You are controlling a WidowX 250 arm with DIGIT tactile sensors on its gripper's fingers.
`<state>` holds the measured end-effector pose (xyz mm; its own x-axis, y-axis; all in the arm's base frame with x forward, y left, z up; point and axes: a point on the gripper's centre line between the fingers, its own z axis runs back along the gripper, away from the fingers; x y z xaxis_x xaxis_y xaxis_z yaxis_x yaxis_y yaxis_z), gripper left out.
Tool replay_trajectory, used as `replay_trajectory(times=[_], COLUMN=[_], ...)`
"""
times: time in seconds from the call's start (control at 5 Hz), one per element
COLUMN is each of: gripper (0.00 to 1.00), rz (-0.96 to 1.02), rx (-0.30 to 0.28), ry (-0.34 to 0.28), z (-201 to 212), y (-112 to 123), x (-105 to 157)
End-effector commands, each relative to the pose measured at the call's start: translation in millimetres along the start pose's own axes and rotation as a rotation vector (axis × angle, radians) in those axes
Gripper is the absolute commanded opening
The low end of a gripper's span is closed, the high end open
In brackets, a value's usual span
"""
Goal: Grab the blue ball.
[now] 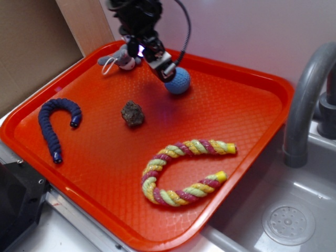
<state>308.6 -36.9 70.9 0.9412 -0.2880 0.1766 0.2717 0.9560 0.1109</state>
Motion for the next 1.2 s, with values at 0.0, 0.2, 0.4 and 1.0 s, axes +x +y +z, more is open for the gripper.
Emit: replay_trajectory(times=[0.0,0.2,0.4,1.0], gripper=[1.00,1.00,1.00,1.00], rz=[-0.017,0.081,0.081,0.081], rx=[-0.071,-0.025,-0.025,-0.025], ry=[0.029,-0.148,-0.148,-0.148], z=[20,64,64,64], y=[-13,-11,-11,-11], x=[31,10,10,10])
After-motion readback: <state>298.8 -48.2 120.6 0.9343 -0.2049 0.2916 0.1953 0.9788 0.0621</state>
